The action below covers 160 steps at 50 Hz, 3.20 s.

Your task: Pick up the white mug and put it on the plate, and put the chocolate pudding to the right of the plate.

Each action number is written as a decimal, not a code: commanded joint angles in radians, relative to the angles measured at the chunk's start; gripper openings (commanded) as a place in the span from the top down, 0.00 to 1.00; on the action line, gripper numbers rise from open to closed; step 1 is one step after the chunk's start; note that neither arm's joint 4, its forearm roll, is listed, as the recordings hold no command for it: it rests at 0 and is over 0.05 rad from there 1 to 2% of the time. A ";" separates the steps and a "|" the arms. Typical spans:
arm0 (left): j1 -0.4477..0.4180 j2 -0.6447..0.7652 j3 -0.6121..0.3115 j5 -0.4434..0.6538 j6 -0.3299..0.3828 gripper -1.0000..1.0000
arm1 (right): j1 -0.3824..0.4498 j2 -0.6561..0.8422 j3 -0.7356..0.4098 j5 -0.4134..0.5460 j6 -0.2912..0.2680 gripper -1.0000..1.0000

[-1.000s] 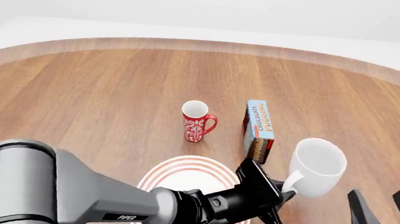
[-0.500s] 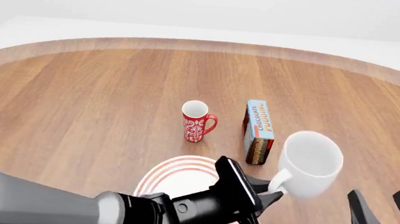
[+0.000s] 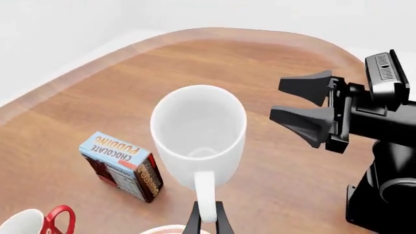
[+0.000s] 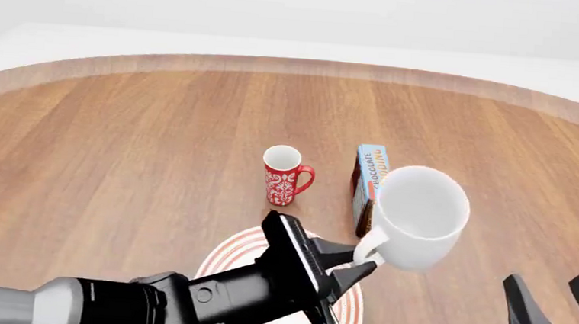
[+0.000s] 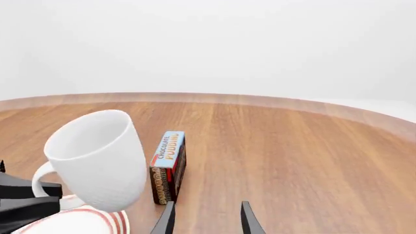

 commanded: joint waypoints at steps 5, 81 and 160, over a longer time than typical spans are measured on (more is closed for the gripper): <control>0.026 -0.144 0.064 0.043 0.035 1.00 | 0.002 0.000 0.000 -0.002 -0.003 0.00; 0.181 -0.590 0.426 0.181 -0.015 1.00 | -0.003 0.000 -0.001 -0.011 -0.013 0.00; 0.183 -0.064 0.591 -0.324 -0.178 1.00 | 0.000 0.000 -0.002 -0.015 -0.015 0.00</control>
